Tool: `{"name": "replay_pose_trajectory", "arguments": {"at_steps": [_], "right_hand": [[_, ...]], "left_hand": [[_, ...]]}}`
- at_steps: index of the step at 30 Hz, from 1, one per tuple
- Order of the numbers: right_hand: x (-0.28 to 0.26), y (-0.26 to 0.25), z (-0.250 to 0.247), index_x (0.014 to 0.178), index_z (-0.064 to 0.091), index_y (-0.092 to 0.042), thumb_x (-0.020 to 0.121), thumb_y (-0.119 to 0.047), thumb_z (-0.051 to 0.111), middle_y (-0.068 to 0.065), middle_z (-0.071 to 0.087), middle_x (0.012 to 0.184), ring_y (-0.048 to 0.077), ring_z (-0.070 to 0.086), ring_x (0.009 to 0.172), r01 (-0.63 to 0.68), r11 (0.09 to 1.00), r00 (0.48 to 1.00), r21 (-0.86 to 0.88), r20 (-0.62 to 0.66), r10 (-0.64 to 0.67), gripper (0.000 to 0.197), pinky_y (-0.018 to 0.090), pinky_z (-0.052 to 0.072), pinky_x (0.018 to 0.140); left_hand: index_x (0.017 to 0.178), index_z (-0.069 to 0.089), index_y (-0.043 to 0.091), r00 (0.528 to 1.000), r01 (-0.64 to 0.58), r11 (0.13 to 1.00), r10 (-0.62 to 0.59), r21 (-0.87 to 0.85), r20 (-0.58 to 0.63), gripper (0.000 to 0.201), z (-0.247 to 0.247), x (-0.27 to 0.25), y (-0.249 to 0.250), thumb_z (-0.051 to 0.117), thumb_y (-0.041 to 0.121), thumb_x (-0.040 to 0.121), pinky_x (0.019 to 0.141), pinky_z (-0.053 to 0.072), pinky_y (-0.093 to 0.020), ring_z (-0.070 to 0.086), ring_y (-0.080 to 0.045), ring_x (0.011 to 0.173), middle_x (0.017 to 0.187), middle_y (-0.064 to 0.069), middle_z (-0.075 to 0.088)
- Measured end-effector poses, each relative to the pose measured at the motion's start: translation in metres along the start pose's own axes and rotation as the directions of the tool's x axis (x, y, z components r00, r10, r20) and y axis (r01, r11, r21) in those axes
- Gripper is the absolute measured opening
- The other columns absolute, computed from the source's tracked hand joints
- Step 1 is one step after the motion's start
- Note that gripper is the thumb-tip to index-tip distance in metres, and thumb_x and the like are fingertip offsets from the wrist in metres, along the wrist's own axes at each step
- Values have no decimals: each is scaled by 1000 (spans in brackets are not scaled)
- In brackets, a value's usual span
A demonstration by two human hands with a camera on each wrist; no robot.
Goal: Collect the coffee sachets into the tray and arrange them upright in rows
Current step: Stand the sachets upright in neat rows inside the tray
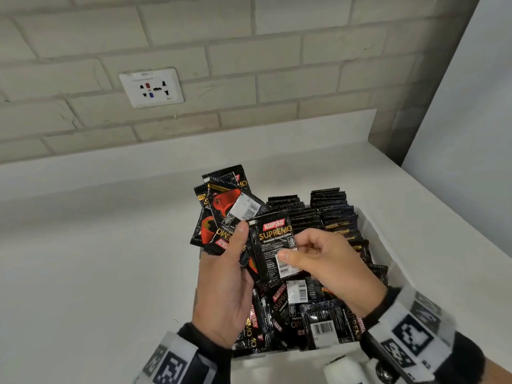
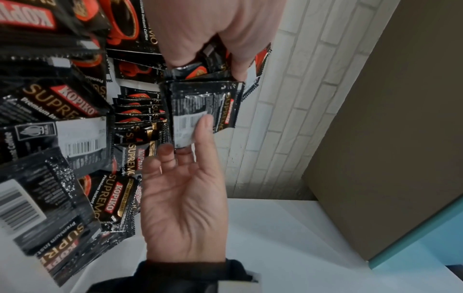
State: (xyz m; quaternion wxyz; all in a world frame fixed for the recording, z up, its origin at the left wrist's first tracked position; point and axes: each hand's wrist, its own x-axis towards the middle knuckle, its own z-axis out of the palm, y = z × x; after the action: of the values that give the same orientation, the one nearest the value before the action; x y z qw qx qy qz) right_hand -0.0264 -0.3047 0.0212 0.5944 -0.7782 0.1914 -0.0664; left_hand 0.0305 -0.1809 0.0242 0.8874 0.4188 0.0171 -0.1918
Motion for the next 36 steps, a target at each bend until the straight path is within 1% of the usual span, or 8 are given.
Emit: {"name": "replay_pose_trajectory", "arguments": {"at_steps": [3,9,14,18,23,25,29,36], "right_hand": [[1,5,1,75,58,-18,75,-29,72,-7,53,67,1,49,57,-51,999,999,11,4,51,17,20,46,62],[-2,-9,-17,78,52,-9,81,-5,61,3,57,73,8,51,54,-42,973,996,228,-64,58,11,17,40,44],[-8,-41,-13,73,41,-19,73,-3,60,-10,40,52,4,39,43,319,912,918,-258,-156,-365,24,12,35,45],[-5,-46,15,85,33,-24,78,-16,56,-10,39,61,6,38,49,387,770,907,-507,59,-417,25,21,30,48],[-6,-48,21,100,44,-27,78,-30,62,-10,46,60,1,45,51,248,921,968,-300,114,-224,29,17,40,53],[-6,-48,16,105,47,-30,82,-23,59,-9,49,65,-1,48,54,197,958,967,-207,200,-155,28,20,47,61],[-7,-45,3,99,55,-35,91,-8,49,-9,49,66,-3,45,43,197,980,943,-26,278,-183,29,10,39,48],[-1,-21,-1,92,51,-31,77,-14,70,-5,41,72,2,40,59,237,968,965,83,-135,-225,29,12,42,58]], "left_hand": [[121,59,10,1000,-18,1000,19,25,-23,46,-1,-1,-2,61,12,75,74,59,-36,69,-23,95,107,-11,71],[120,59,17,995,-53,994,61,94,-85,33,-5,3,4,54,9,89,78,54,-51,69,-26,96,108,-6,71],[118,61,14,997,-46,980,56,192,-47,30,5,-3,-3,54,9,89,88,52,-48,68,-23,99,107,-7,72],[86,67,12,999,-9,984,1,179,43,24,12,-9,-9,46,3,91,56,56,-22,68,-12,66,73,-3,72],[94,64,12,990,73,996,-79,51,115,20,2,-12,3,49,22,86,50,52,-20,67,-9,65,75,-3,71],[101,64,12,983,70,993,-84,90,162,29,-1,-12,5,51,28,81,52,54,-23,70,-13,73,85,-7,73],[107,62,5,982,61,988,-84,140,171,35,-6,-8,7,56,18,76,60,59,-30,72,-21,78,94,-16,73],[105,63,4,984,26,985,-56,172,170,31,-6,-3,7,55,13,77,63,59,-27,71,-18,78,90,-11,74]]}}
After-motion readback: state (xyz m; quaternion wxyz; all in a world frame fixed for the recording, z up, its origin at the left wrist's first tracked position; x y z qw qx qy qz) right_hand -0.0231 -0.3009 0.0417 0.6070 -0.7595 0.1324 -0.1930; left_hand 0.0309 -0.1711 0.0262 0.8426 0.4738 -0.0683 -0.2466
